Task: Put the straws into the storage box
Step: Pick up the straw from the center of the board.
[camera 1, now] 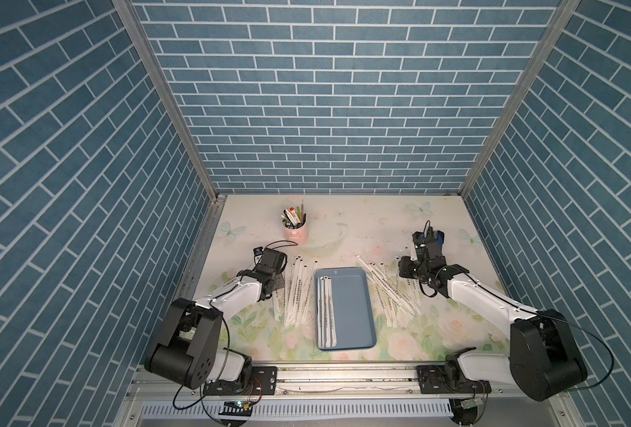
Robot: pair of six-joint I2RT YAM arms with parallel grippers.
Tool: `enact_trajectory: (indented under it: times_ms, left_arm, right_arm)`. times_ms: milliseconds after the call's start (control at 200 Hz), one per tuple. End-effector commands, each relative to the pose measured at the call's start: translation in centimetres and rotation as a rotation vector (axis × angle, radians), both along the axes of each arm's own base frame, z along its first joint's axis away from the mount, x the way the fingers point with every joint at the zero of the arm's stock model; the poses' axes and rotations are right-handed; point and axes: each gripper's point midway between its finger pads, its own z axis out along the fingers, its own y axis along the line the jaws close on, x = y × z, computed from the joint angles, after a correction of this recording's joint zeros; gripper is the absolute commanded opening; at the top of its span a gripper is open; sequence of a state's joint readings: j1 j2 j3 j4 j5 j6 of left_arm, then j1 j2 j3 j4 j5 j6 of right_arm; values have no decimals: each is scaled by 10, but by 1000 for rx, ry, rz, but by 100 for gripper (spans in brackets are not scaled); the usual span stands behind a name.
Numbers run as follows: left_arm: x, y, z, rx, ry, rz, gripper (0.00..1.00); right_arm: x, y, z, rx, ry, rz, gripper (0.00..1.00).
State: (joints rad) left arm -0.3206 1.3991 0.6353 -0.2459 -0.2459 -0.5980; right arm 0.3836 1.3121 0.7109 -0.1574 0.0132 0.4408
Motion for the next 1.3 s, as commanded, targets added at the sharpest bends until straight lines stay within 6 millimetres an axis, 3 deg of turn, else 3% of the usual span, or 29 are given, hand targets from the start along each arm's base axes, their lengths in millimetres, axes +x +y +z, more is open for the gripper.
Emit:
enact_trajectory:
  times_ms: [0,495,675,1095,1180,1295]
  left_arm:
    - [1,2,-1,11,8,-10,20]
    - [4,-8,-26,-21,41,-40,18]
    - [3,-10,-24,-27,43,-47,8]
    - [3,-6,28,-14,-30,-25,4]
    - [3,-20,48,-31,-58,-43,4]
    - [-7,-63,78,-104,-114,-108,3]
  right_arm:
    - [5,2,4,0,2,-18,28]
    - [5,2,9,-2,-7,-19,28]
    - [2,1,7,-2,-6,-23,28]
    - [4,2,10,-5,-10,-22,28]
    - [4,1,12,-8,-14,-25,27]
    - [5,-1,14,-15,-21,-30,27]
